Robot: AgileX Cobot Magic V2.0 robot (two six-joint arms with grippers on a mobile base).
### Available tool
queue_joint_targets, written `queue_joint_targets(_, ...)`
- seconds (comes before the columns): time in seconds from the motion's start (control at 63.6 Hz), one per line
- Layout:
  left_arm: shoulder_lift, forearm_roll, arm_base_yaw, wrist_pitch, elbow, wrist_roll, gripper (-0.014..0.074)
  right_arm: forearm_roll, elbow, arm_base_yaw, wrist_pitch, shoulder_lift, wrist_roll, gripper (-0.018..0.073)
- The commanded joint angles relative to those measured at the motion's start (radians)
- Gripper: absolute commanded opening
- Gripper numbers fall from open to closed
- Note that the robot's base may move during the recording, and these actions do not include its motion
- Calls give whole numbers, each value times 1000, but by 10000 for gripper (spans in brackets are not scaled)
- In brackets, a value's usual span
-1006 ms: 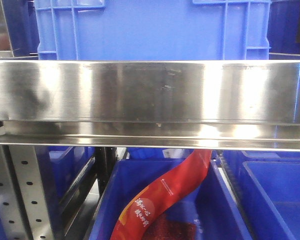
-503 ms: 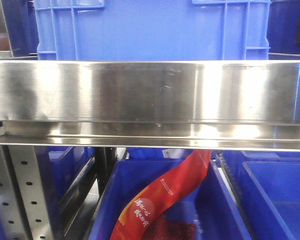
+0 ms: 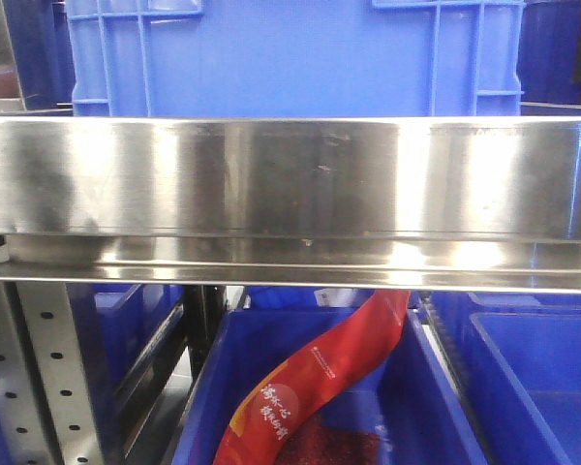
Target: Grab PVC pipe and place in blue bin
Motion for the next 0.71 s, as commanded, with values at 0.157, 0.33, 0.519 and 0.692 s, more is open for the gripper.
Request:
queue_joint_targets(0.157, -5, 0, -6, -20, -3, -2, -111, -10, -1, 2, -22, -3, 0, -168)
queue_joint_targets(0.33, -5, 0, -6, -20, -3, -2, -111, -10, -1, 2, -22, -3, 0, -168)
queue_joint_targets(0.519, -5, 0, -6, -20, -3, -2, -111, -10, -1, 2, -22, -3, 0, -168)
queue_joint_targets(0.692, -5, 0, -6, -20, -3, -2, -111, -10, -1, 2, -22, -3, 0, -168)
